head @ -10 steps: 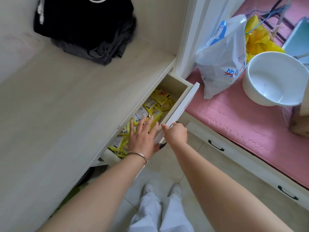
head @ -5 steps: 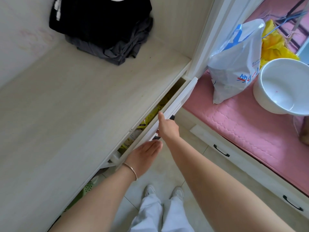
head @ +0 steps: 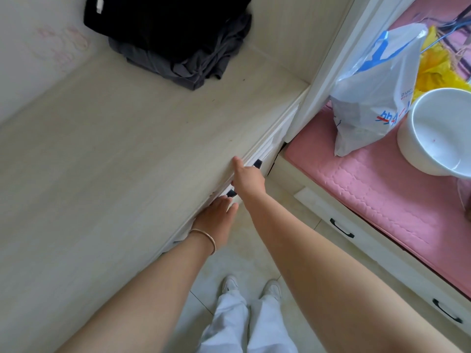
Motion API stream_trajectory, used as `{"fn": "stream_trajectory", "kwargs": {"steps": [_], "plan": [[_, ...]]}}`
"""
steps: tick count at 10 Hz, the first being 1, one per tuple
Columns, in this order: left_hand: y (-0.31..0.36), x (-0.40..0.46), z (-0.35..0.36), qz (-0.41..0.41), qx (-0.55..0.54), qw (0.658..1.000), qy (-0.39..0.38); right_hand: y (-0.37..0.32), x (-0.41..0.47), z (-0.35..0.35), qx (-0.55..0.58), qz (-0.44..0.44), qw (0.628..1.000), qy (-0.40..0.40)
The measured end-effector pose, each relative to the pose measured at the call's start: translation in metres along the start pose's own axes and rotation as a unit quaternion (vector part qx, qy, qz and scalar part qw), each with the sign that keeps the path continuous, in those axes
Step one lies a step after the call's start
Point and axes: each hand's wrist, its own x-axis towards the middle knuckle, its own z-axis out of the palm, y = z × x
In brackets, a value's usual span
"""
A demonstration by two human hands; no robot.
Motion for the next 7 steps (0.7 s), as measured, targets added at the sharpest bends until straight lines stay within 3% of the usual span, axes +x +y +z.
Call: {"fn": "stream_trajectory", "kwargs": {"steps": [1,3,5,7], "plan": [[-0.002,0.004,0.001,-0.017,-0.004,0.999,0.036,0.000,0.003,0.005,0.039,0.001,0.999,0.007],[0.005,0.004,0.001,-0.051,-0.032,0.998,0.005,0.002,0.003,0.003,0.103,0.003,0.995,0.009],[0.014,0.003,-0.015,-0.078,-0.064,0.995,0.004,0.007,-0.006,-0.003,0.087,-0.004,0.995,-0.039],[0.035,-0.008,-0.042,-0.142,-0.187,0.970,-0.057,0.031,-0.039,-0.019,-0.045,-0.040,0.994,-0.095]]}}
